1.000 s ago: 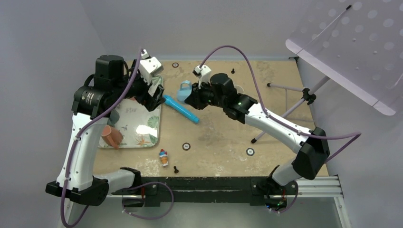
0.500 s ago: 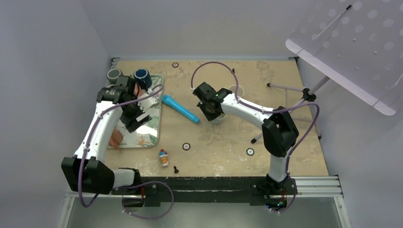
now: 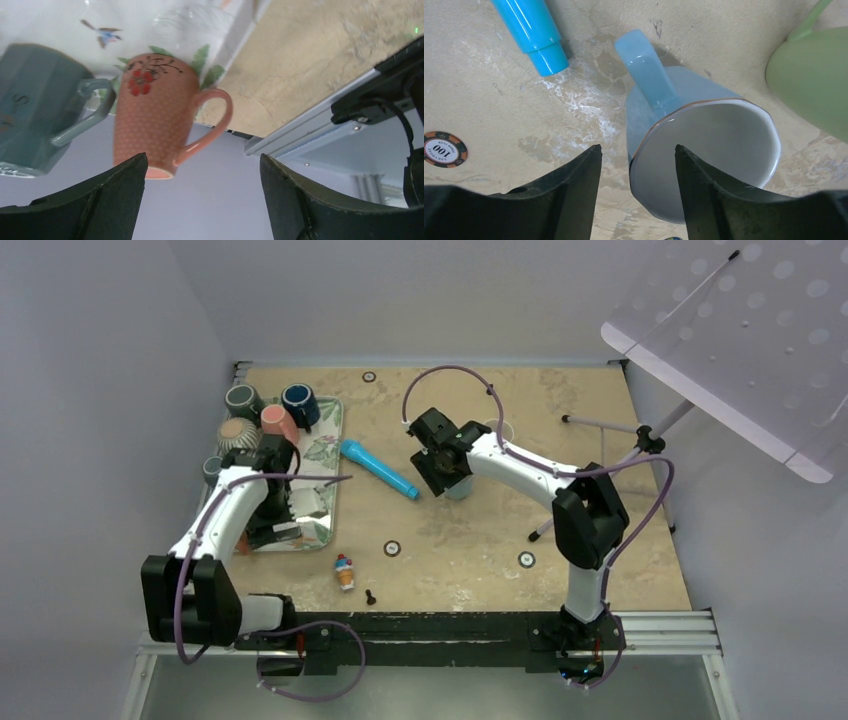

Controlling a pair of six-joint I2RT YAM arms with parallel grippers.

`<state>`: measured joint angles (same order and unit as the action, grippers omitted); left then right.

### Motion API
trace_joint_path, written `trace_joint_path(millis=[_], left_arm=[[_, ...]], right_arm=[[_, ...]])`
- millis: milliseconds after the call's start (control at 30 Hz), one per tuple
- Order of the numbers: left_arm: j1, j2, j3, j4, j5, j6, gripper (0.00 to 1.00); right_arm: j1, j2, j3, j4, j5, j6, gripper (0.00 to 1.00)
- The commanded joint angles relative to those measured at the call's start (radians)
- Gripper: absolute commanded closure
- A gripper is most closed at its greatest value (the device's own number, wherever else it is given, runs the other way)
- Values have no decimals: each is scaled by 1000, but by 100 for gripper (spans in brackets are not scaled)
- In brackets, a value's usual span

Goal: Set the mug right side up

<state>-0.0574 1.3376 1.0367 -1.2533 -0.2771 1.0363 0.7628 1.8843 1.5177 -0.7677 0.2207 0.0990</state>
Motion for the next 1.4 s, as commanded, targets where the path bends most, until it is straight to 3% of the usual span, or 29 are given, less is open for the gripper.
trace_joint_path(millis=[0,100,233,400,500,633,800,933,1100,1233,1367], left_arm=[[8,-206,-133,-15,-10,300,15],[8,-387,-278,32,-10,513,16],[10,-501,-374,153,-36,657,15],[51,-406,-373,161,-138,665,16],[106,-362,-405,263,-172,713,16],[155,-336,-447,432,-142,788,19],[179,-345,-511,665,-44,890,30],[177,-352,-480,633,70,872,47],[177,-204,-449,767,-13,801,55],[177,-111,-371,701,-63,717,56],[177,-60,-348,694,-97,674,69]], right_arm=[[-2,-75,56,0,44,-11,37],[-2,-96,50,11,49,-16,32],[-2,-91,61,-8,56,-17,31],[-2,-104,40,-3,53,-23,30],[-2,-118,28,5,40,-33,30],[-2,-132,29,3,28,-44,29],[-2,-146,34,4,8,-54,29],[-2,-146,31,14,-9,-60,29],[-1,-132,30,21,-26,-71,29],[-2,-132,14,25,-20,-79,29],[-1,-133,10,27,-15,-78,29]])
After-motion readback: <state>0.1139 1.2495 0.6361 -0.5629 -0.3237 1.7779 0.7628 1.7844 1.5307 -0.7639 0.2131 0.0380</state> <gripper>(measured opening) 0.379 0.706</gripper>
